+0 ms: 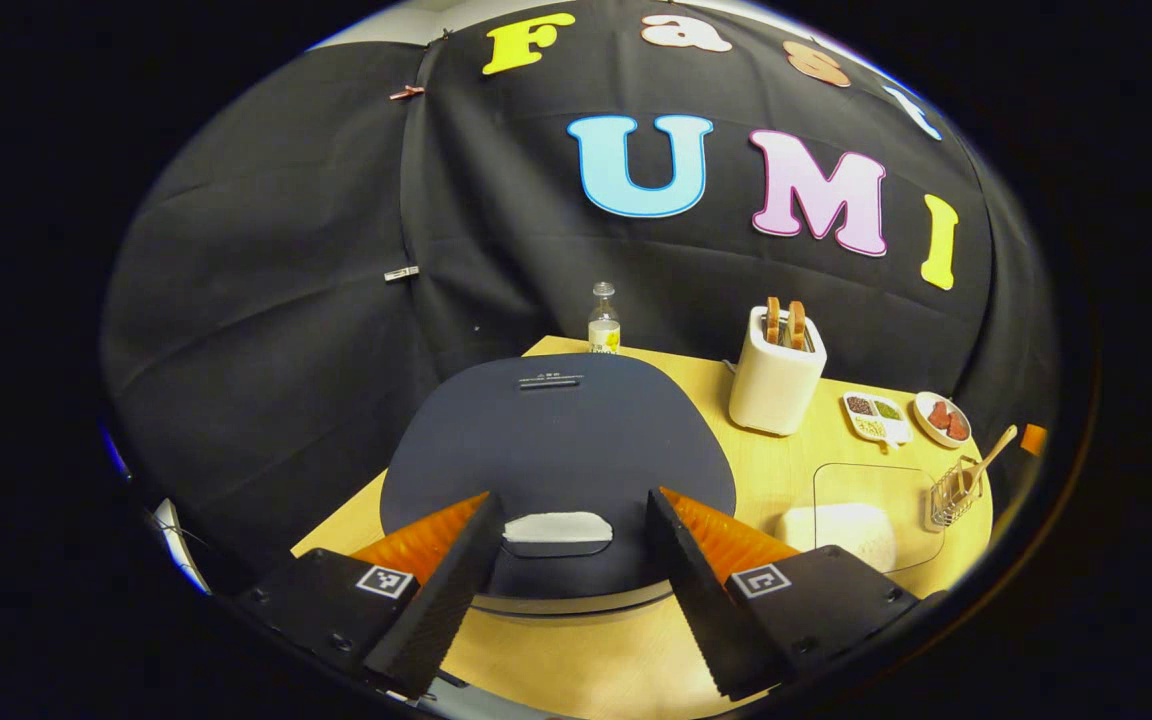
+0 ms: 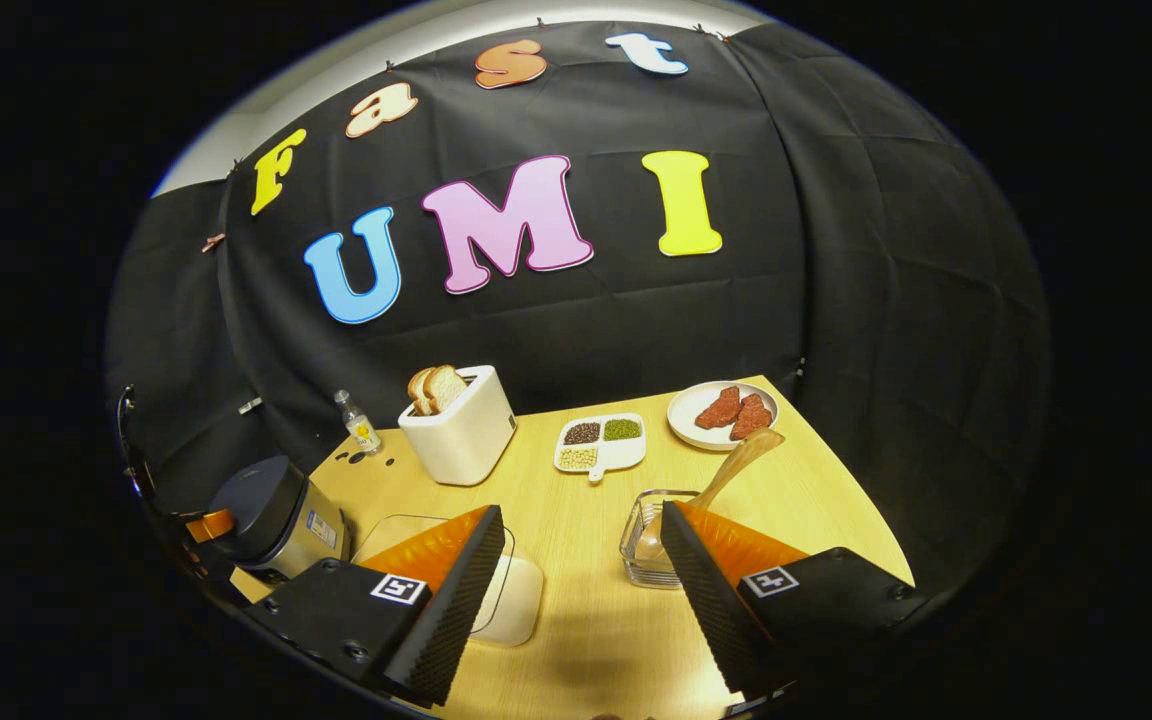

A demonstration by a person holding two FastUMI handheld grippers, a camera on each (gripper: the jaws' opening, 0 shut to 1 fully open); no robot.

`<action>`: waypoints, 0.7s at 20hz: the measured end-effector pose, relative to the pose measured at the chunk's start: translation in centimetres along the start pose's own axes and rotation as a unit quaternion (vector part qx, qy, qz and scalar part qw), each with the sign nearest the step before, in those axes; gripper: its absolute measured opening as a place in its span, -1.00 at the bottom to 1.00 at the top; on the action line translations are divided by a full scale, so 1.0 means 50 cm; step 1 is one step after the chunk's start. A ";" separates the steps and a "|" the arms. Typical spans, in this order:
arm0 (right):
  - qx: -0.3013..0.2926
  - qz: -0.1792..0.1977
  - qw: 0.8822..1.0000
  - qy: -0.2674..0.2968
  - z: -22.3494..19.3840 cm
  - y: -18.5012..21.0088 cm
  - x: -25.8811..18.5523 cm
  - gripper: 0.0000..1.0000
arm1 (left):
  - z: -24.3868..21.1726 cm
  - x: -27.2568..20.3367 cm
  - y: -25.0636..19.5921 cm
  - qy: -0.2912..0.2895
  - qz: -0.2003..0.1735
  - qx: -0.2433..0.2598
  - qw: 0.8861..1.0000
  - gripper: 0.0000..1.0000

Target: Close the left gripper, press the button to open the rice cooker; take a wooden spoon from the chopstick holder with the right hand, scoop a spoonful of rice and pour it into the rice cooker, then put the wooden spoon back into the chopstick holder.

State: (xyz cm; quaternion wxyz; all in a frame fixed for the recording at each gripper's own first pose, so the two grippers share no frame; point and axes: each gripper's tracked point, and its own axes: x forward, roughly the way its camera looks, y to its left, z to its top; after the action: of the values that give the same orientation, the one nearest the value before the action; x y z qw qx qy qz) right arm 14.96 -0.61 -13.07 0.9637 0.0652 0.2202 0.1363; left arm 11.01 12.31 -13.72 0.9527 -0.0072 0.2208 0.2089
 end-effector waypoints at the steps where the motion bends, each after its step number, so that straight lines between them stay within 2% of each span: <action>1: 0.000 0.007 1.000 0.002 -0.005 0.001 0.001 0.97 | -0.002 0.001 0.001 -0.001 0.004 -0.003 1.000 1.00; 4: 0.003 0.022 1.000 0.009 -0.015 -0.007 -0.006 0.97 | 0.007 0.006 -0.001 -0.011 0.015 -0.010 1.000 1.00; 7: -0.002 0.013 1.000 -0.013 0.014 -0.022 -0.038 0.97 | 0.025 -0.011 -0.005 -0.027 0.020 -0.022 0.999 0.99; 10: -0.023 -0.018 0.998 -0.051 0.051 -0.034 -0.079 0.97 | 0.099 -0.064 -0.061 -0.091 -0.024 -0.040 0.995 0.92; 14: -0.037 -0.055 0.993 -0.098 0.102 -0.015 -0.143 0.97 | 0.176 -0.161 -0.124 -0.156 -0.078 -0.024 0.984 0.90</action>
State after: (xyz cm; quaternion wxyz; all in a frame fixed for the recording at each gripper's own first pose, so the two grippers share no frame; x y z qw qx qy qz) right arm 11.23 -3.75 -5.74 0.9884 0.0299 0.1230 0.0843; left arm 10.62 4.39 -2.85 0.9884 -0.0147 0.0633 0.1376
